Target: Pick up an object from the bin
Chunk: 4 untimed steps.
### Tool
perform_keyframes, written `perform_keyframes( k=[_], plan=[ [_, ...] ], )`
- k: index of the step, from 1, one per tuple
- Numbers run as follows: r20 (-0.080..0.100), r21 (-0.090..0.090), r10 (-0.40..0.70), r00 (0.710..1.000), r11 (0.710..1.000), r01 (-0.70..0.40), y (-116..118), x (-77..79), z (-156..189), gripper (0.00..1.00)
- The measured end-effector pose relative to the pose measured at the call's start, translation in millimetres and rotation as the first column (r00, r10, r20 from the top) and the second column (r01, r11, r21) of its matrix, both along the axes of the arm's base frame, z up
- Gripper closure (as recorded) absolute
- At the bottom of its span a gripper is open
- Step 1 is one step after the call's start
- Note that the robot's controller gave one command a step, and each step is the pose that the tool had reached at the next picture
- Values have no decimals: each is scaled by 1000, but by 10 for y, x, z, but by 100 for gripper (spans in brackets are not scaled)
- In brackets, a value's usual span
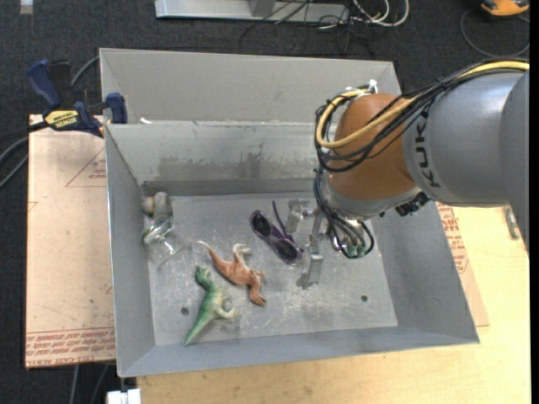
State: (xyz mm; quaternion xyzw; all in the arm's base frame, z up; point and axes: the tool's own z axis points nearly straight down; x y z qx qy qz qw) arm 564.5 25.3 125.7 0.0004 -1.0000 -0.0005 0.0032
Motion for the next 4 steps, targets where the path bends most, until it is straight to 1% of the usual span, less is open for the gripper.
perform_keyframes(
  k=[1, 2, 3, 4],
  plan=[
    [7, 0, -1, 1000, 1000, 1, -2, 20, 43, 0],
    [7, 1, 285, 958, 958, -285, 152, 275, -506, 0],
    [15, 2, 92, 996, 996, -92, 569, 410, -542, 0],
    [16, -3, 821, 570, 570, -821, 391, 854, -535, 100]
  ],
)
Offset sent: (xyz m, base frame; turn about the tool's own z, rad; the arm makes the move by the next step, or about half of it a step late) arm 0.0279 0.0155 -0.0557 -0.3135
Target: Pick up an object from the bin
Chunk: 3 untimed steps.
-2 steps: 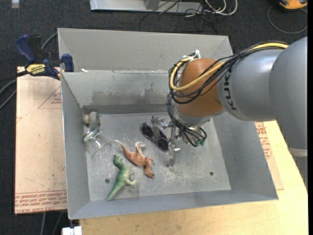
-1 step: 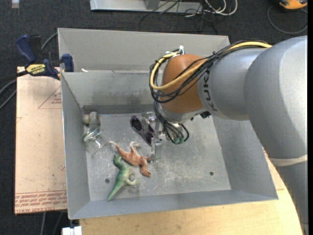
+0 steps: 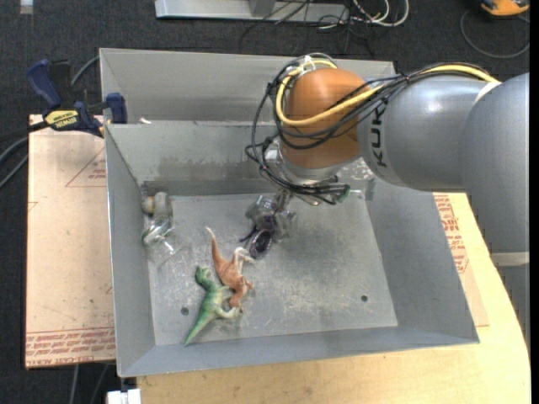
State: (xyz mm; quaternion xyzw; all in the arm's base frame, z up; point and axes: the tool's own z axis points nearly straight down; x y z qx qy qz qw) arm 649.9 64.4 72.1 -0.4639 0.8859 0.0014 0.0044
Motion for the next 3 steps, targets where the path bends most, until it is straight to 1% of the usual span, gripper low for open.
perform_keyframes(
  k=[1, 2, 3],
  plan=[
    [0, 0, 0, 1000, 1000, 0, -1, 0, 0, 100],
    [5, 3, -9, 1000, 1000, 9, 43, 41, 223, 100],
    [3, 4, -32, 999, 999, 32, 79, 40, -13, 100]
  ],
)
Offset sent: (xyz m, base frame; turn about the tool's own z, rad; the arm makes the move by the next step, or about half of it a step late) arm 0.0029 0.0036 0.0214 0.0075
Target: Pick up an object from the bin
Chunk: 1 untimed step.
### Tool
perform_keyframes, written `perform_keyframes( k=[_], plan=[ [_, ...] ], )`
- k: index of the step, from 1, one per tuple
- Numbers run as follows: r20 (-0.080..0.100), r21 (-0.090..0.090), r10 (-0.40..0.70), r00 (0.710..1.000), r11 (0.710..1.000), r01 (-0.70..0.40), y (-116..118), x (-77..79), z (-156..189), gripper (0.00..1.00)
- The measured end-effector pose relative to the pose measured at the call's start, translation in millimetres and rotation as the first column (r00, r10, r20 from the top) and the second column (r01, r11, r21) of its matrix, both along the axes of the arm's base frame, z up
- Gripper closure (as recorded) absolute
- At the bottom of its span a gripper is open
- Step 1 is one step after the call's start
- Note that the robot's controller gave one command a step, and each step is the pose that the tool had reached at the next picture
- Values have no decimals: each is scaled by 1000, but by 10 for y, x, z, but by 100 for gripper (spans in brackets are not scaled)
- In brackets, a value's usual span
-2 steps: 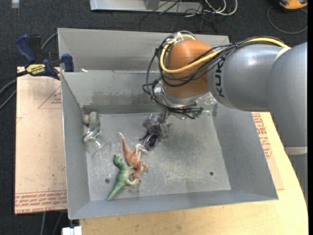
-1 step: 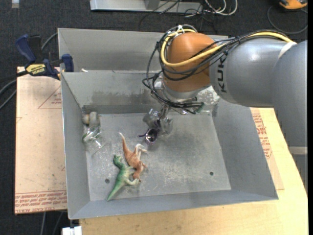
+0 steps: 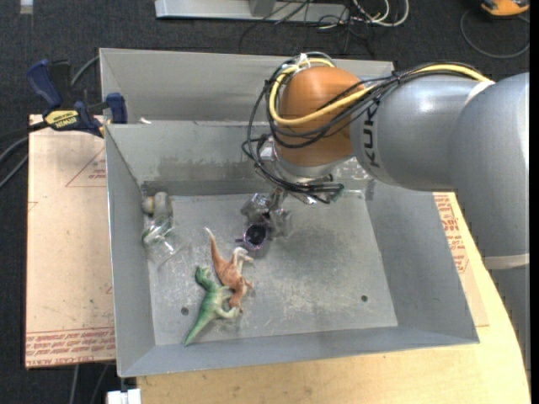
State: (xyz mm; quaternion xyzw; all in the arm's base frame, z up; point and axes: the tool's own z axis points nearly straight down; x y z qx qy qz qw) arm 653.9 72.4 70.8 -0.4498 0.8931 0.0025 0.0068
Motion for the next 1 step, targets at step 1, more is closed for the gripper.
perform_keyframes(
  k=[1],
  plan=[
    [6, 3, 22, 1000, 1000, -22, -300, 24, 2, 100]
  ],
)
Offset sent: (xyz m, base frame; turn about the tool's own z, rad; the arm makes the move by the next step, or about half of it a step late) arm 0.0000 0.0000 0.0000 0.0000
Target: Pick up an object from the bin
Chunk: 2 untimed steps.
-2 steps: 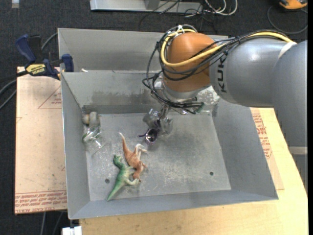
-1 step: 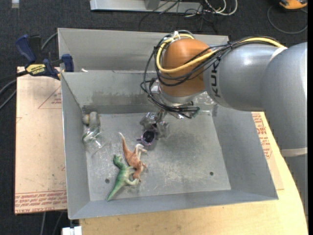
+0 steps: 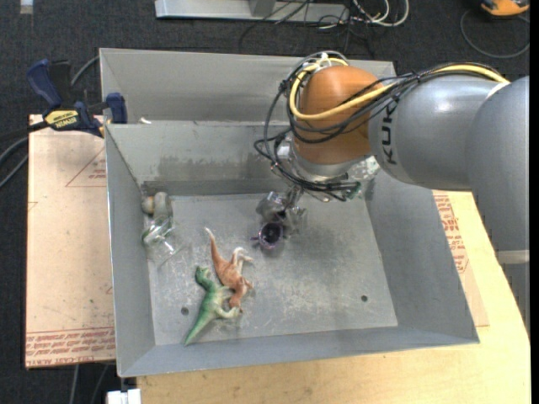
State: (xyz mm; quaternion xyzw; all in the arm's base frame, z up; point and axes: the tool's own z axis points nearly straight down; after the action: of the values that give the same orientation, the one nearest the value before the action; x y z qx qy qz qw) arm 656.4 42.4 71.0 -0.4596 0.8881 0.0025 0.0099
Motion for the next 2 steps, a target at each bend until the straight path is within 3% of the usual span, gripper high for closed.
perform_keyframes(
  k=[2],
  plan=[
    [0, 0, 0, 1000, 1000, 0, -2, 0, -2, 100]
  ],
)
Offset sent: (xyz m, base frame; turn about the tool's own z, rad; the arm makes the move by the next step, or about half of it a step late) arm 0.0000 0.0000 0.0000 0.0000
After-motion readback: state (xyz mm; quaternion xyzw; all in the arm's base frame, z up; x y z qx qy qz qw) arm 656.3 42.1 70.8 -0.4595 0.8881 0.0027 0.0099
